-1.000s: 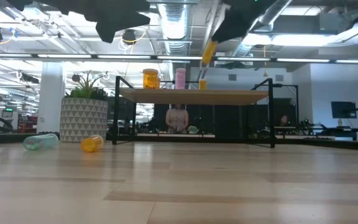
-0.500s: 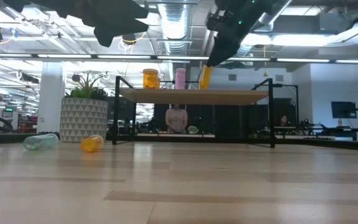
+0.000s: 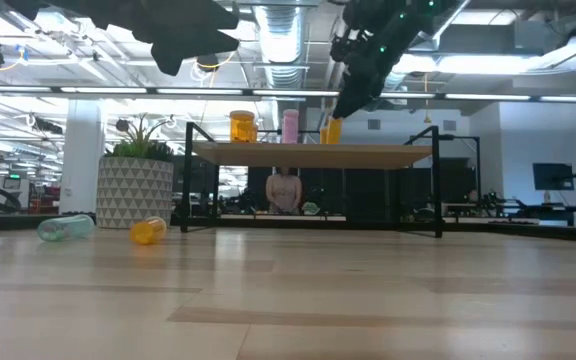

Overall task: Pick and place medicine bottles onto shelf by color
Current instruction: Put the small bottom orange pill bottle aligned with the other small orange pill bottle on the shelf

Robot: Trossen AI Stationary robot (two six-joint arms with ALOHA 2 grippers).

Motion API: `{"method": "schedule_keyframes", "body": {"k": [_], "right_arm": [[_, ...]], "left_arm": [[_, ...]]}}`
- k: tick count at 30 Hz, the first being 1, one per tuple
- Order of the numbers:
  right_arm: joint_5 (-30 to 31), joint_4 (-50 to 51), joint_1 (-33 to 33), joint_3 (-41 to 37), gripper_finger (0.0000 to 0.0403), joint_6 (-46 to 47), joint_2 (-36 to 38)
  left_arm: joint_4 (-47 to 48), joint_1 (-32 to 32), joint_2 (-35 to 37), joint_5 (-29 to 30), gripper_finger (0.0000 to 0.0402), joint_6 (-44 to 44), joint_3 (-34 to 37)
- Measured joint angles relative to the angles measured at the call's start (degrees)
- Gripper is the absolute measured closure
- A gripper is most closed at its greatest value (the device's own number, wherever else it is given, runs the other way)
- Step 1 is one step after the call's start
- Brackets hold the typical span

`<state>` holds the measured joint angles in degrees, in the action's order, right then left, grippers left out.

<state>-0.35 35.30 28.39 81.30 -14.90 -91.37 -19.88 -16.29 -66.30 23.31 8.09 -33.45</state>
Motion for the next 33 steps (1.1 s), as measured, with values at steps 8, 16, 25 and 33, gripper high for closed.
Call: {"method": "schedule_keyframes", "body": {"k": [8, 16, 25, 33], "right_arm": [[0.0, -1.7, 0.3, 0.0, 0.026, -0.2, 0.1], [-1.1, -2.1, 0.3, 0.0, 0.0258, -0.4, 0.1], [-1.4, -1.9, 1.9, 1.9, 0.0253, -1.2, 0.1], [-5.3, 5.2, 2.7, 9.4, 0.0254, -0.7, 0.2]], "left_arm": [[0.0, 0.0, 0.0, 0.0, 0.0231, -0.1, 0.0], [0.0, 0.0, 0.0, 0.0, 0.0231, -0.1, 0.0], [-0.1, 0.0, 0.0, 0.0, 0.0231, -0.1, 0.0], [-0.1, 0.3, 0.0, 0.0, 0.0231, -0.1, 0.0]]}}
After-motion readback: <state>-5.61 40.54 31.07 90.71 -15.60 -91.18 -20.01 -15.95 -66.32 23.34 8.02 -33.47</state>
